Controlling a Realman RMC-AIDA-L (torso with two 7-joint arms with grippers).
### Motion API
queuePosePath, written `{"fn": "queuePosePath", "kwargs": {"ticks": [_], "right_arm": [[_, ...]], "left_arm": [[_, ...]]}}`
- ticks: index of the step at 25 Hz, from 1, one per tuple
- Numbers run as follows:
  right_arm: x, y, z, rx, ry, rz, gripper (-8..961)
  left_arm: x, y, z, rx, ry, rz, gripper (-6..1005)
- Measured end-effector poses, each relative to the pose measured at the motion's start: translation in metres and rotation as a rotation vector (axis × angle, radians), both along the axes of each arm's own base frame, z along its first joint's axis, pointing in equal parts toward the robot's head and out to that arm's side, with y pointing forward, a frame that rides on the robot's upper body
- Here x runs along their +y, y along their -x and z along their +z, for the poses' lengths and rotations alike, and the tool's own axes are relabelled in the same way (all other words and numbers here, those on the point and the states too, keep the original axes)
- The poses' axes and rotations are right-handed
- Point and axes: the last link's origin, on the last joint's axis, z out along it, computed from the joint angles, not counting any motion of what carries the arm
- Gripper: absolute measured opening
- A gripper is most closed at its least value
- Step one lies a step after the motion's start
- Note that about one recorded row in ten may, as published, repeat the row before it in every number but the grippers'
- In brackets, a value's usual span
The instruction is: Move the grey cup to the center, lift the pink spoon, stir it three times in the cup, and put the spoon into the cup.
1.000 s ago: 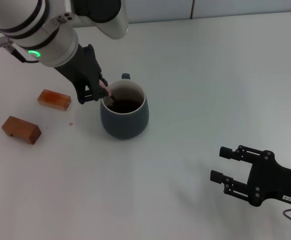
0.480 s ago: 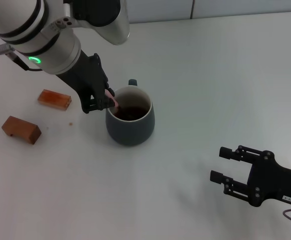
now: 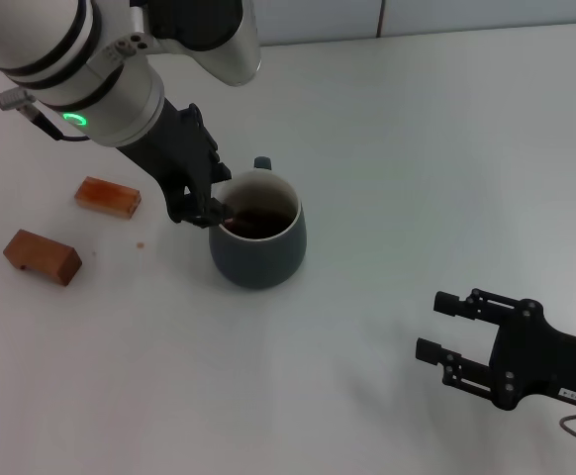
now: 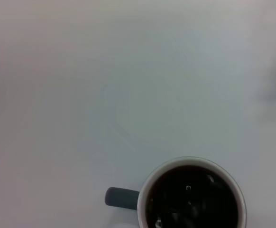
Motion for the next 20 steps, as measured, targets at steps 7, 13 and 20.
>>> {"fn": "queuePosePath", "kwargs": {"ticks": [7,13,20], "right_arm": [[0.0,0.0,0.0,-0.001,0.002,0.0,624],[0.001,0.0,0.001,0.001,-0.004,-0.001,623],[0.001,-0.001,0.002,-0.004,-0.009,-0.003,623]], "left_arm": [[-0.007,-0.016,0.018,-0.226,0.023,-0.039,517],[-0.008,-0.01,0.06,-0.841,-0.023,-0.044,633],[-0.026,0.063,0.084,-1.419,-0.216,-0.024,693]]}}
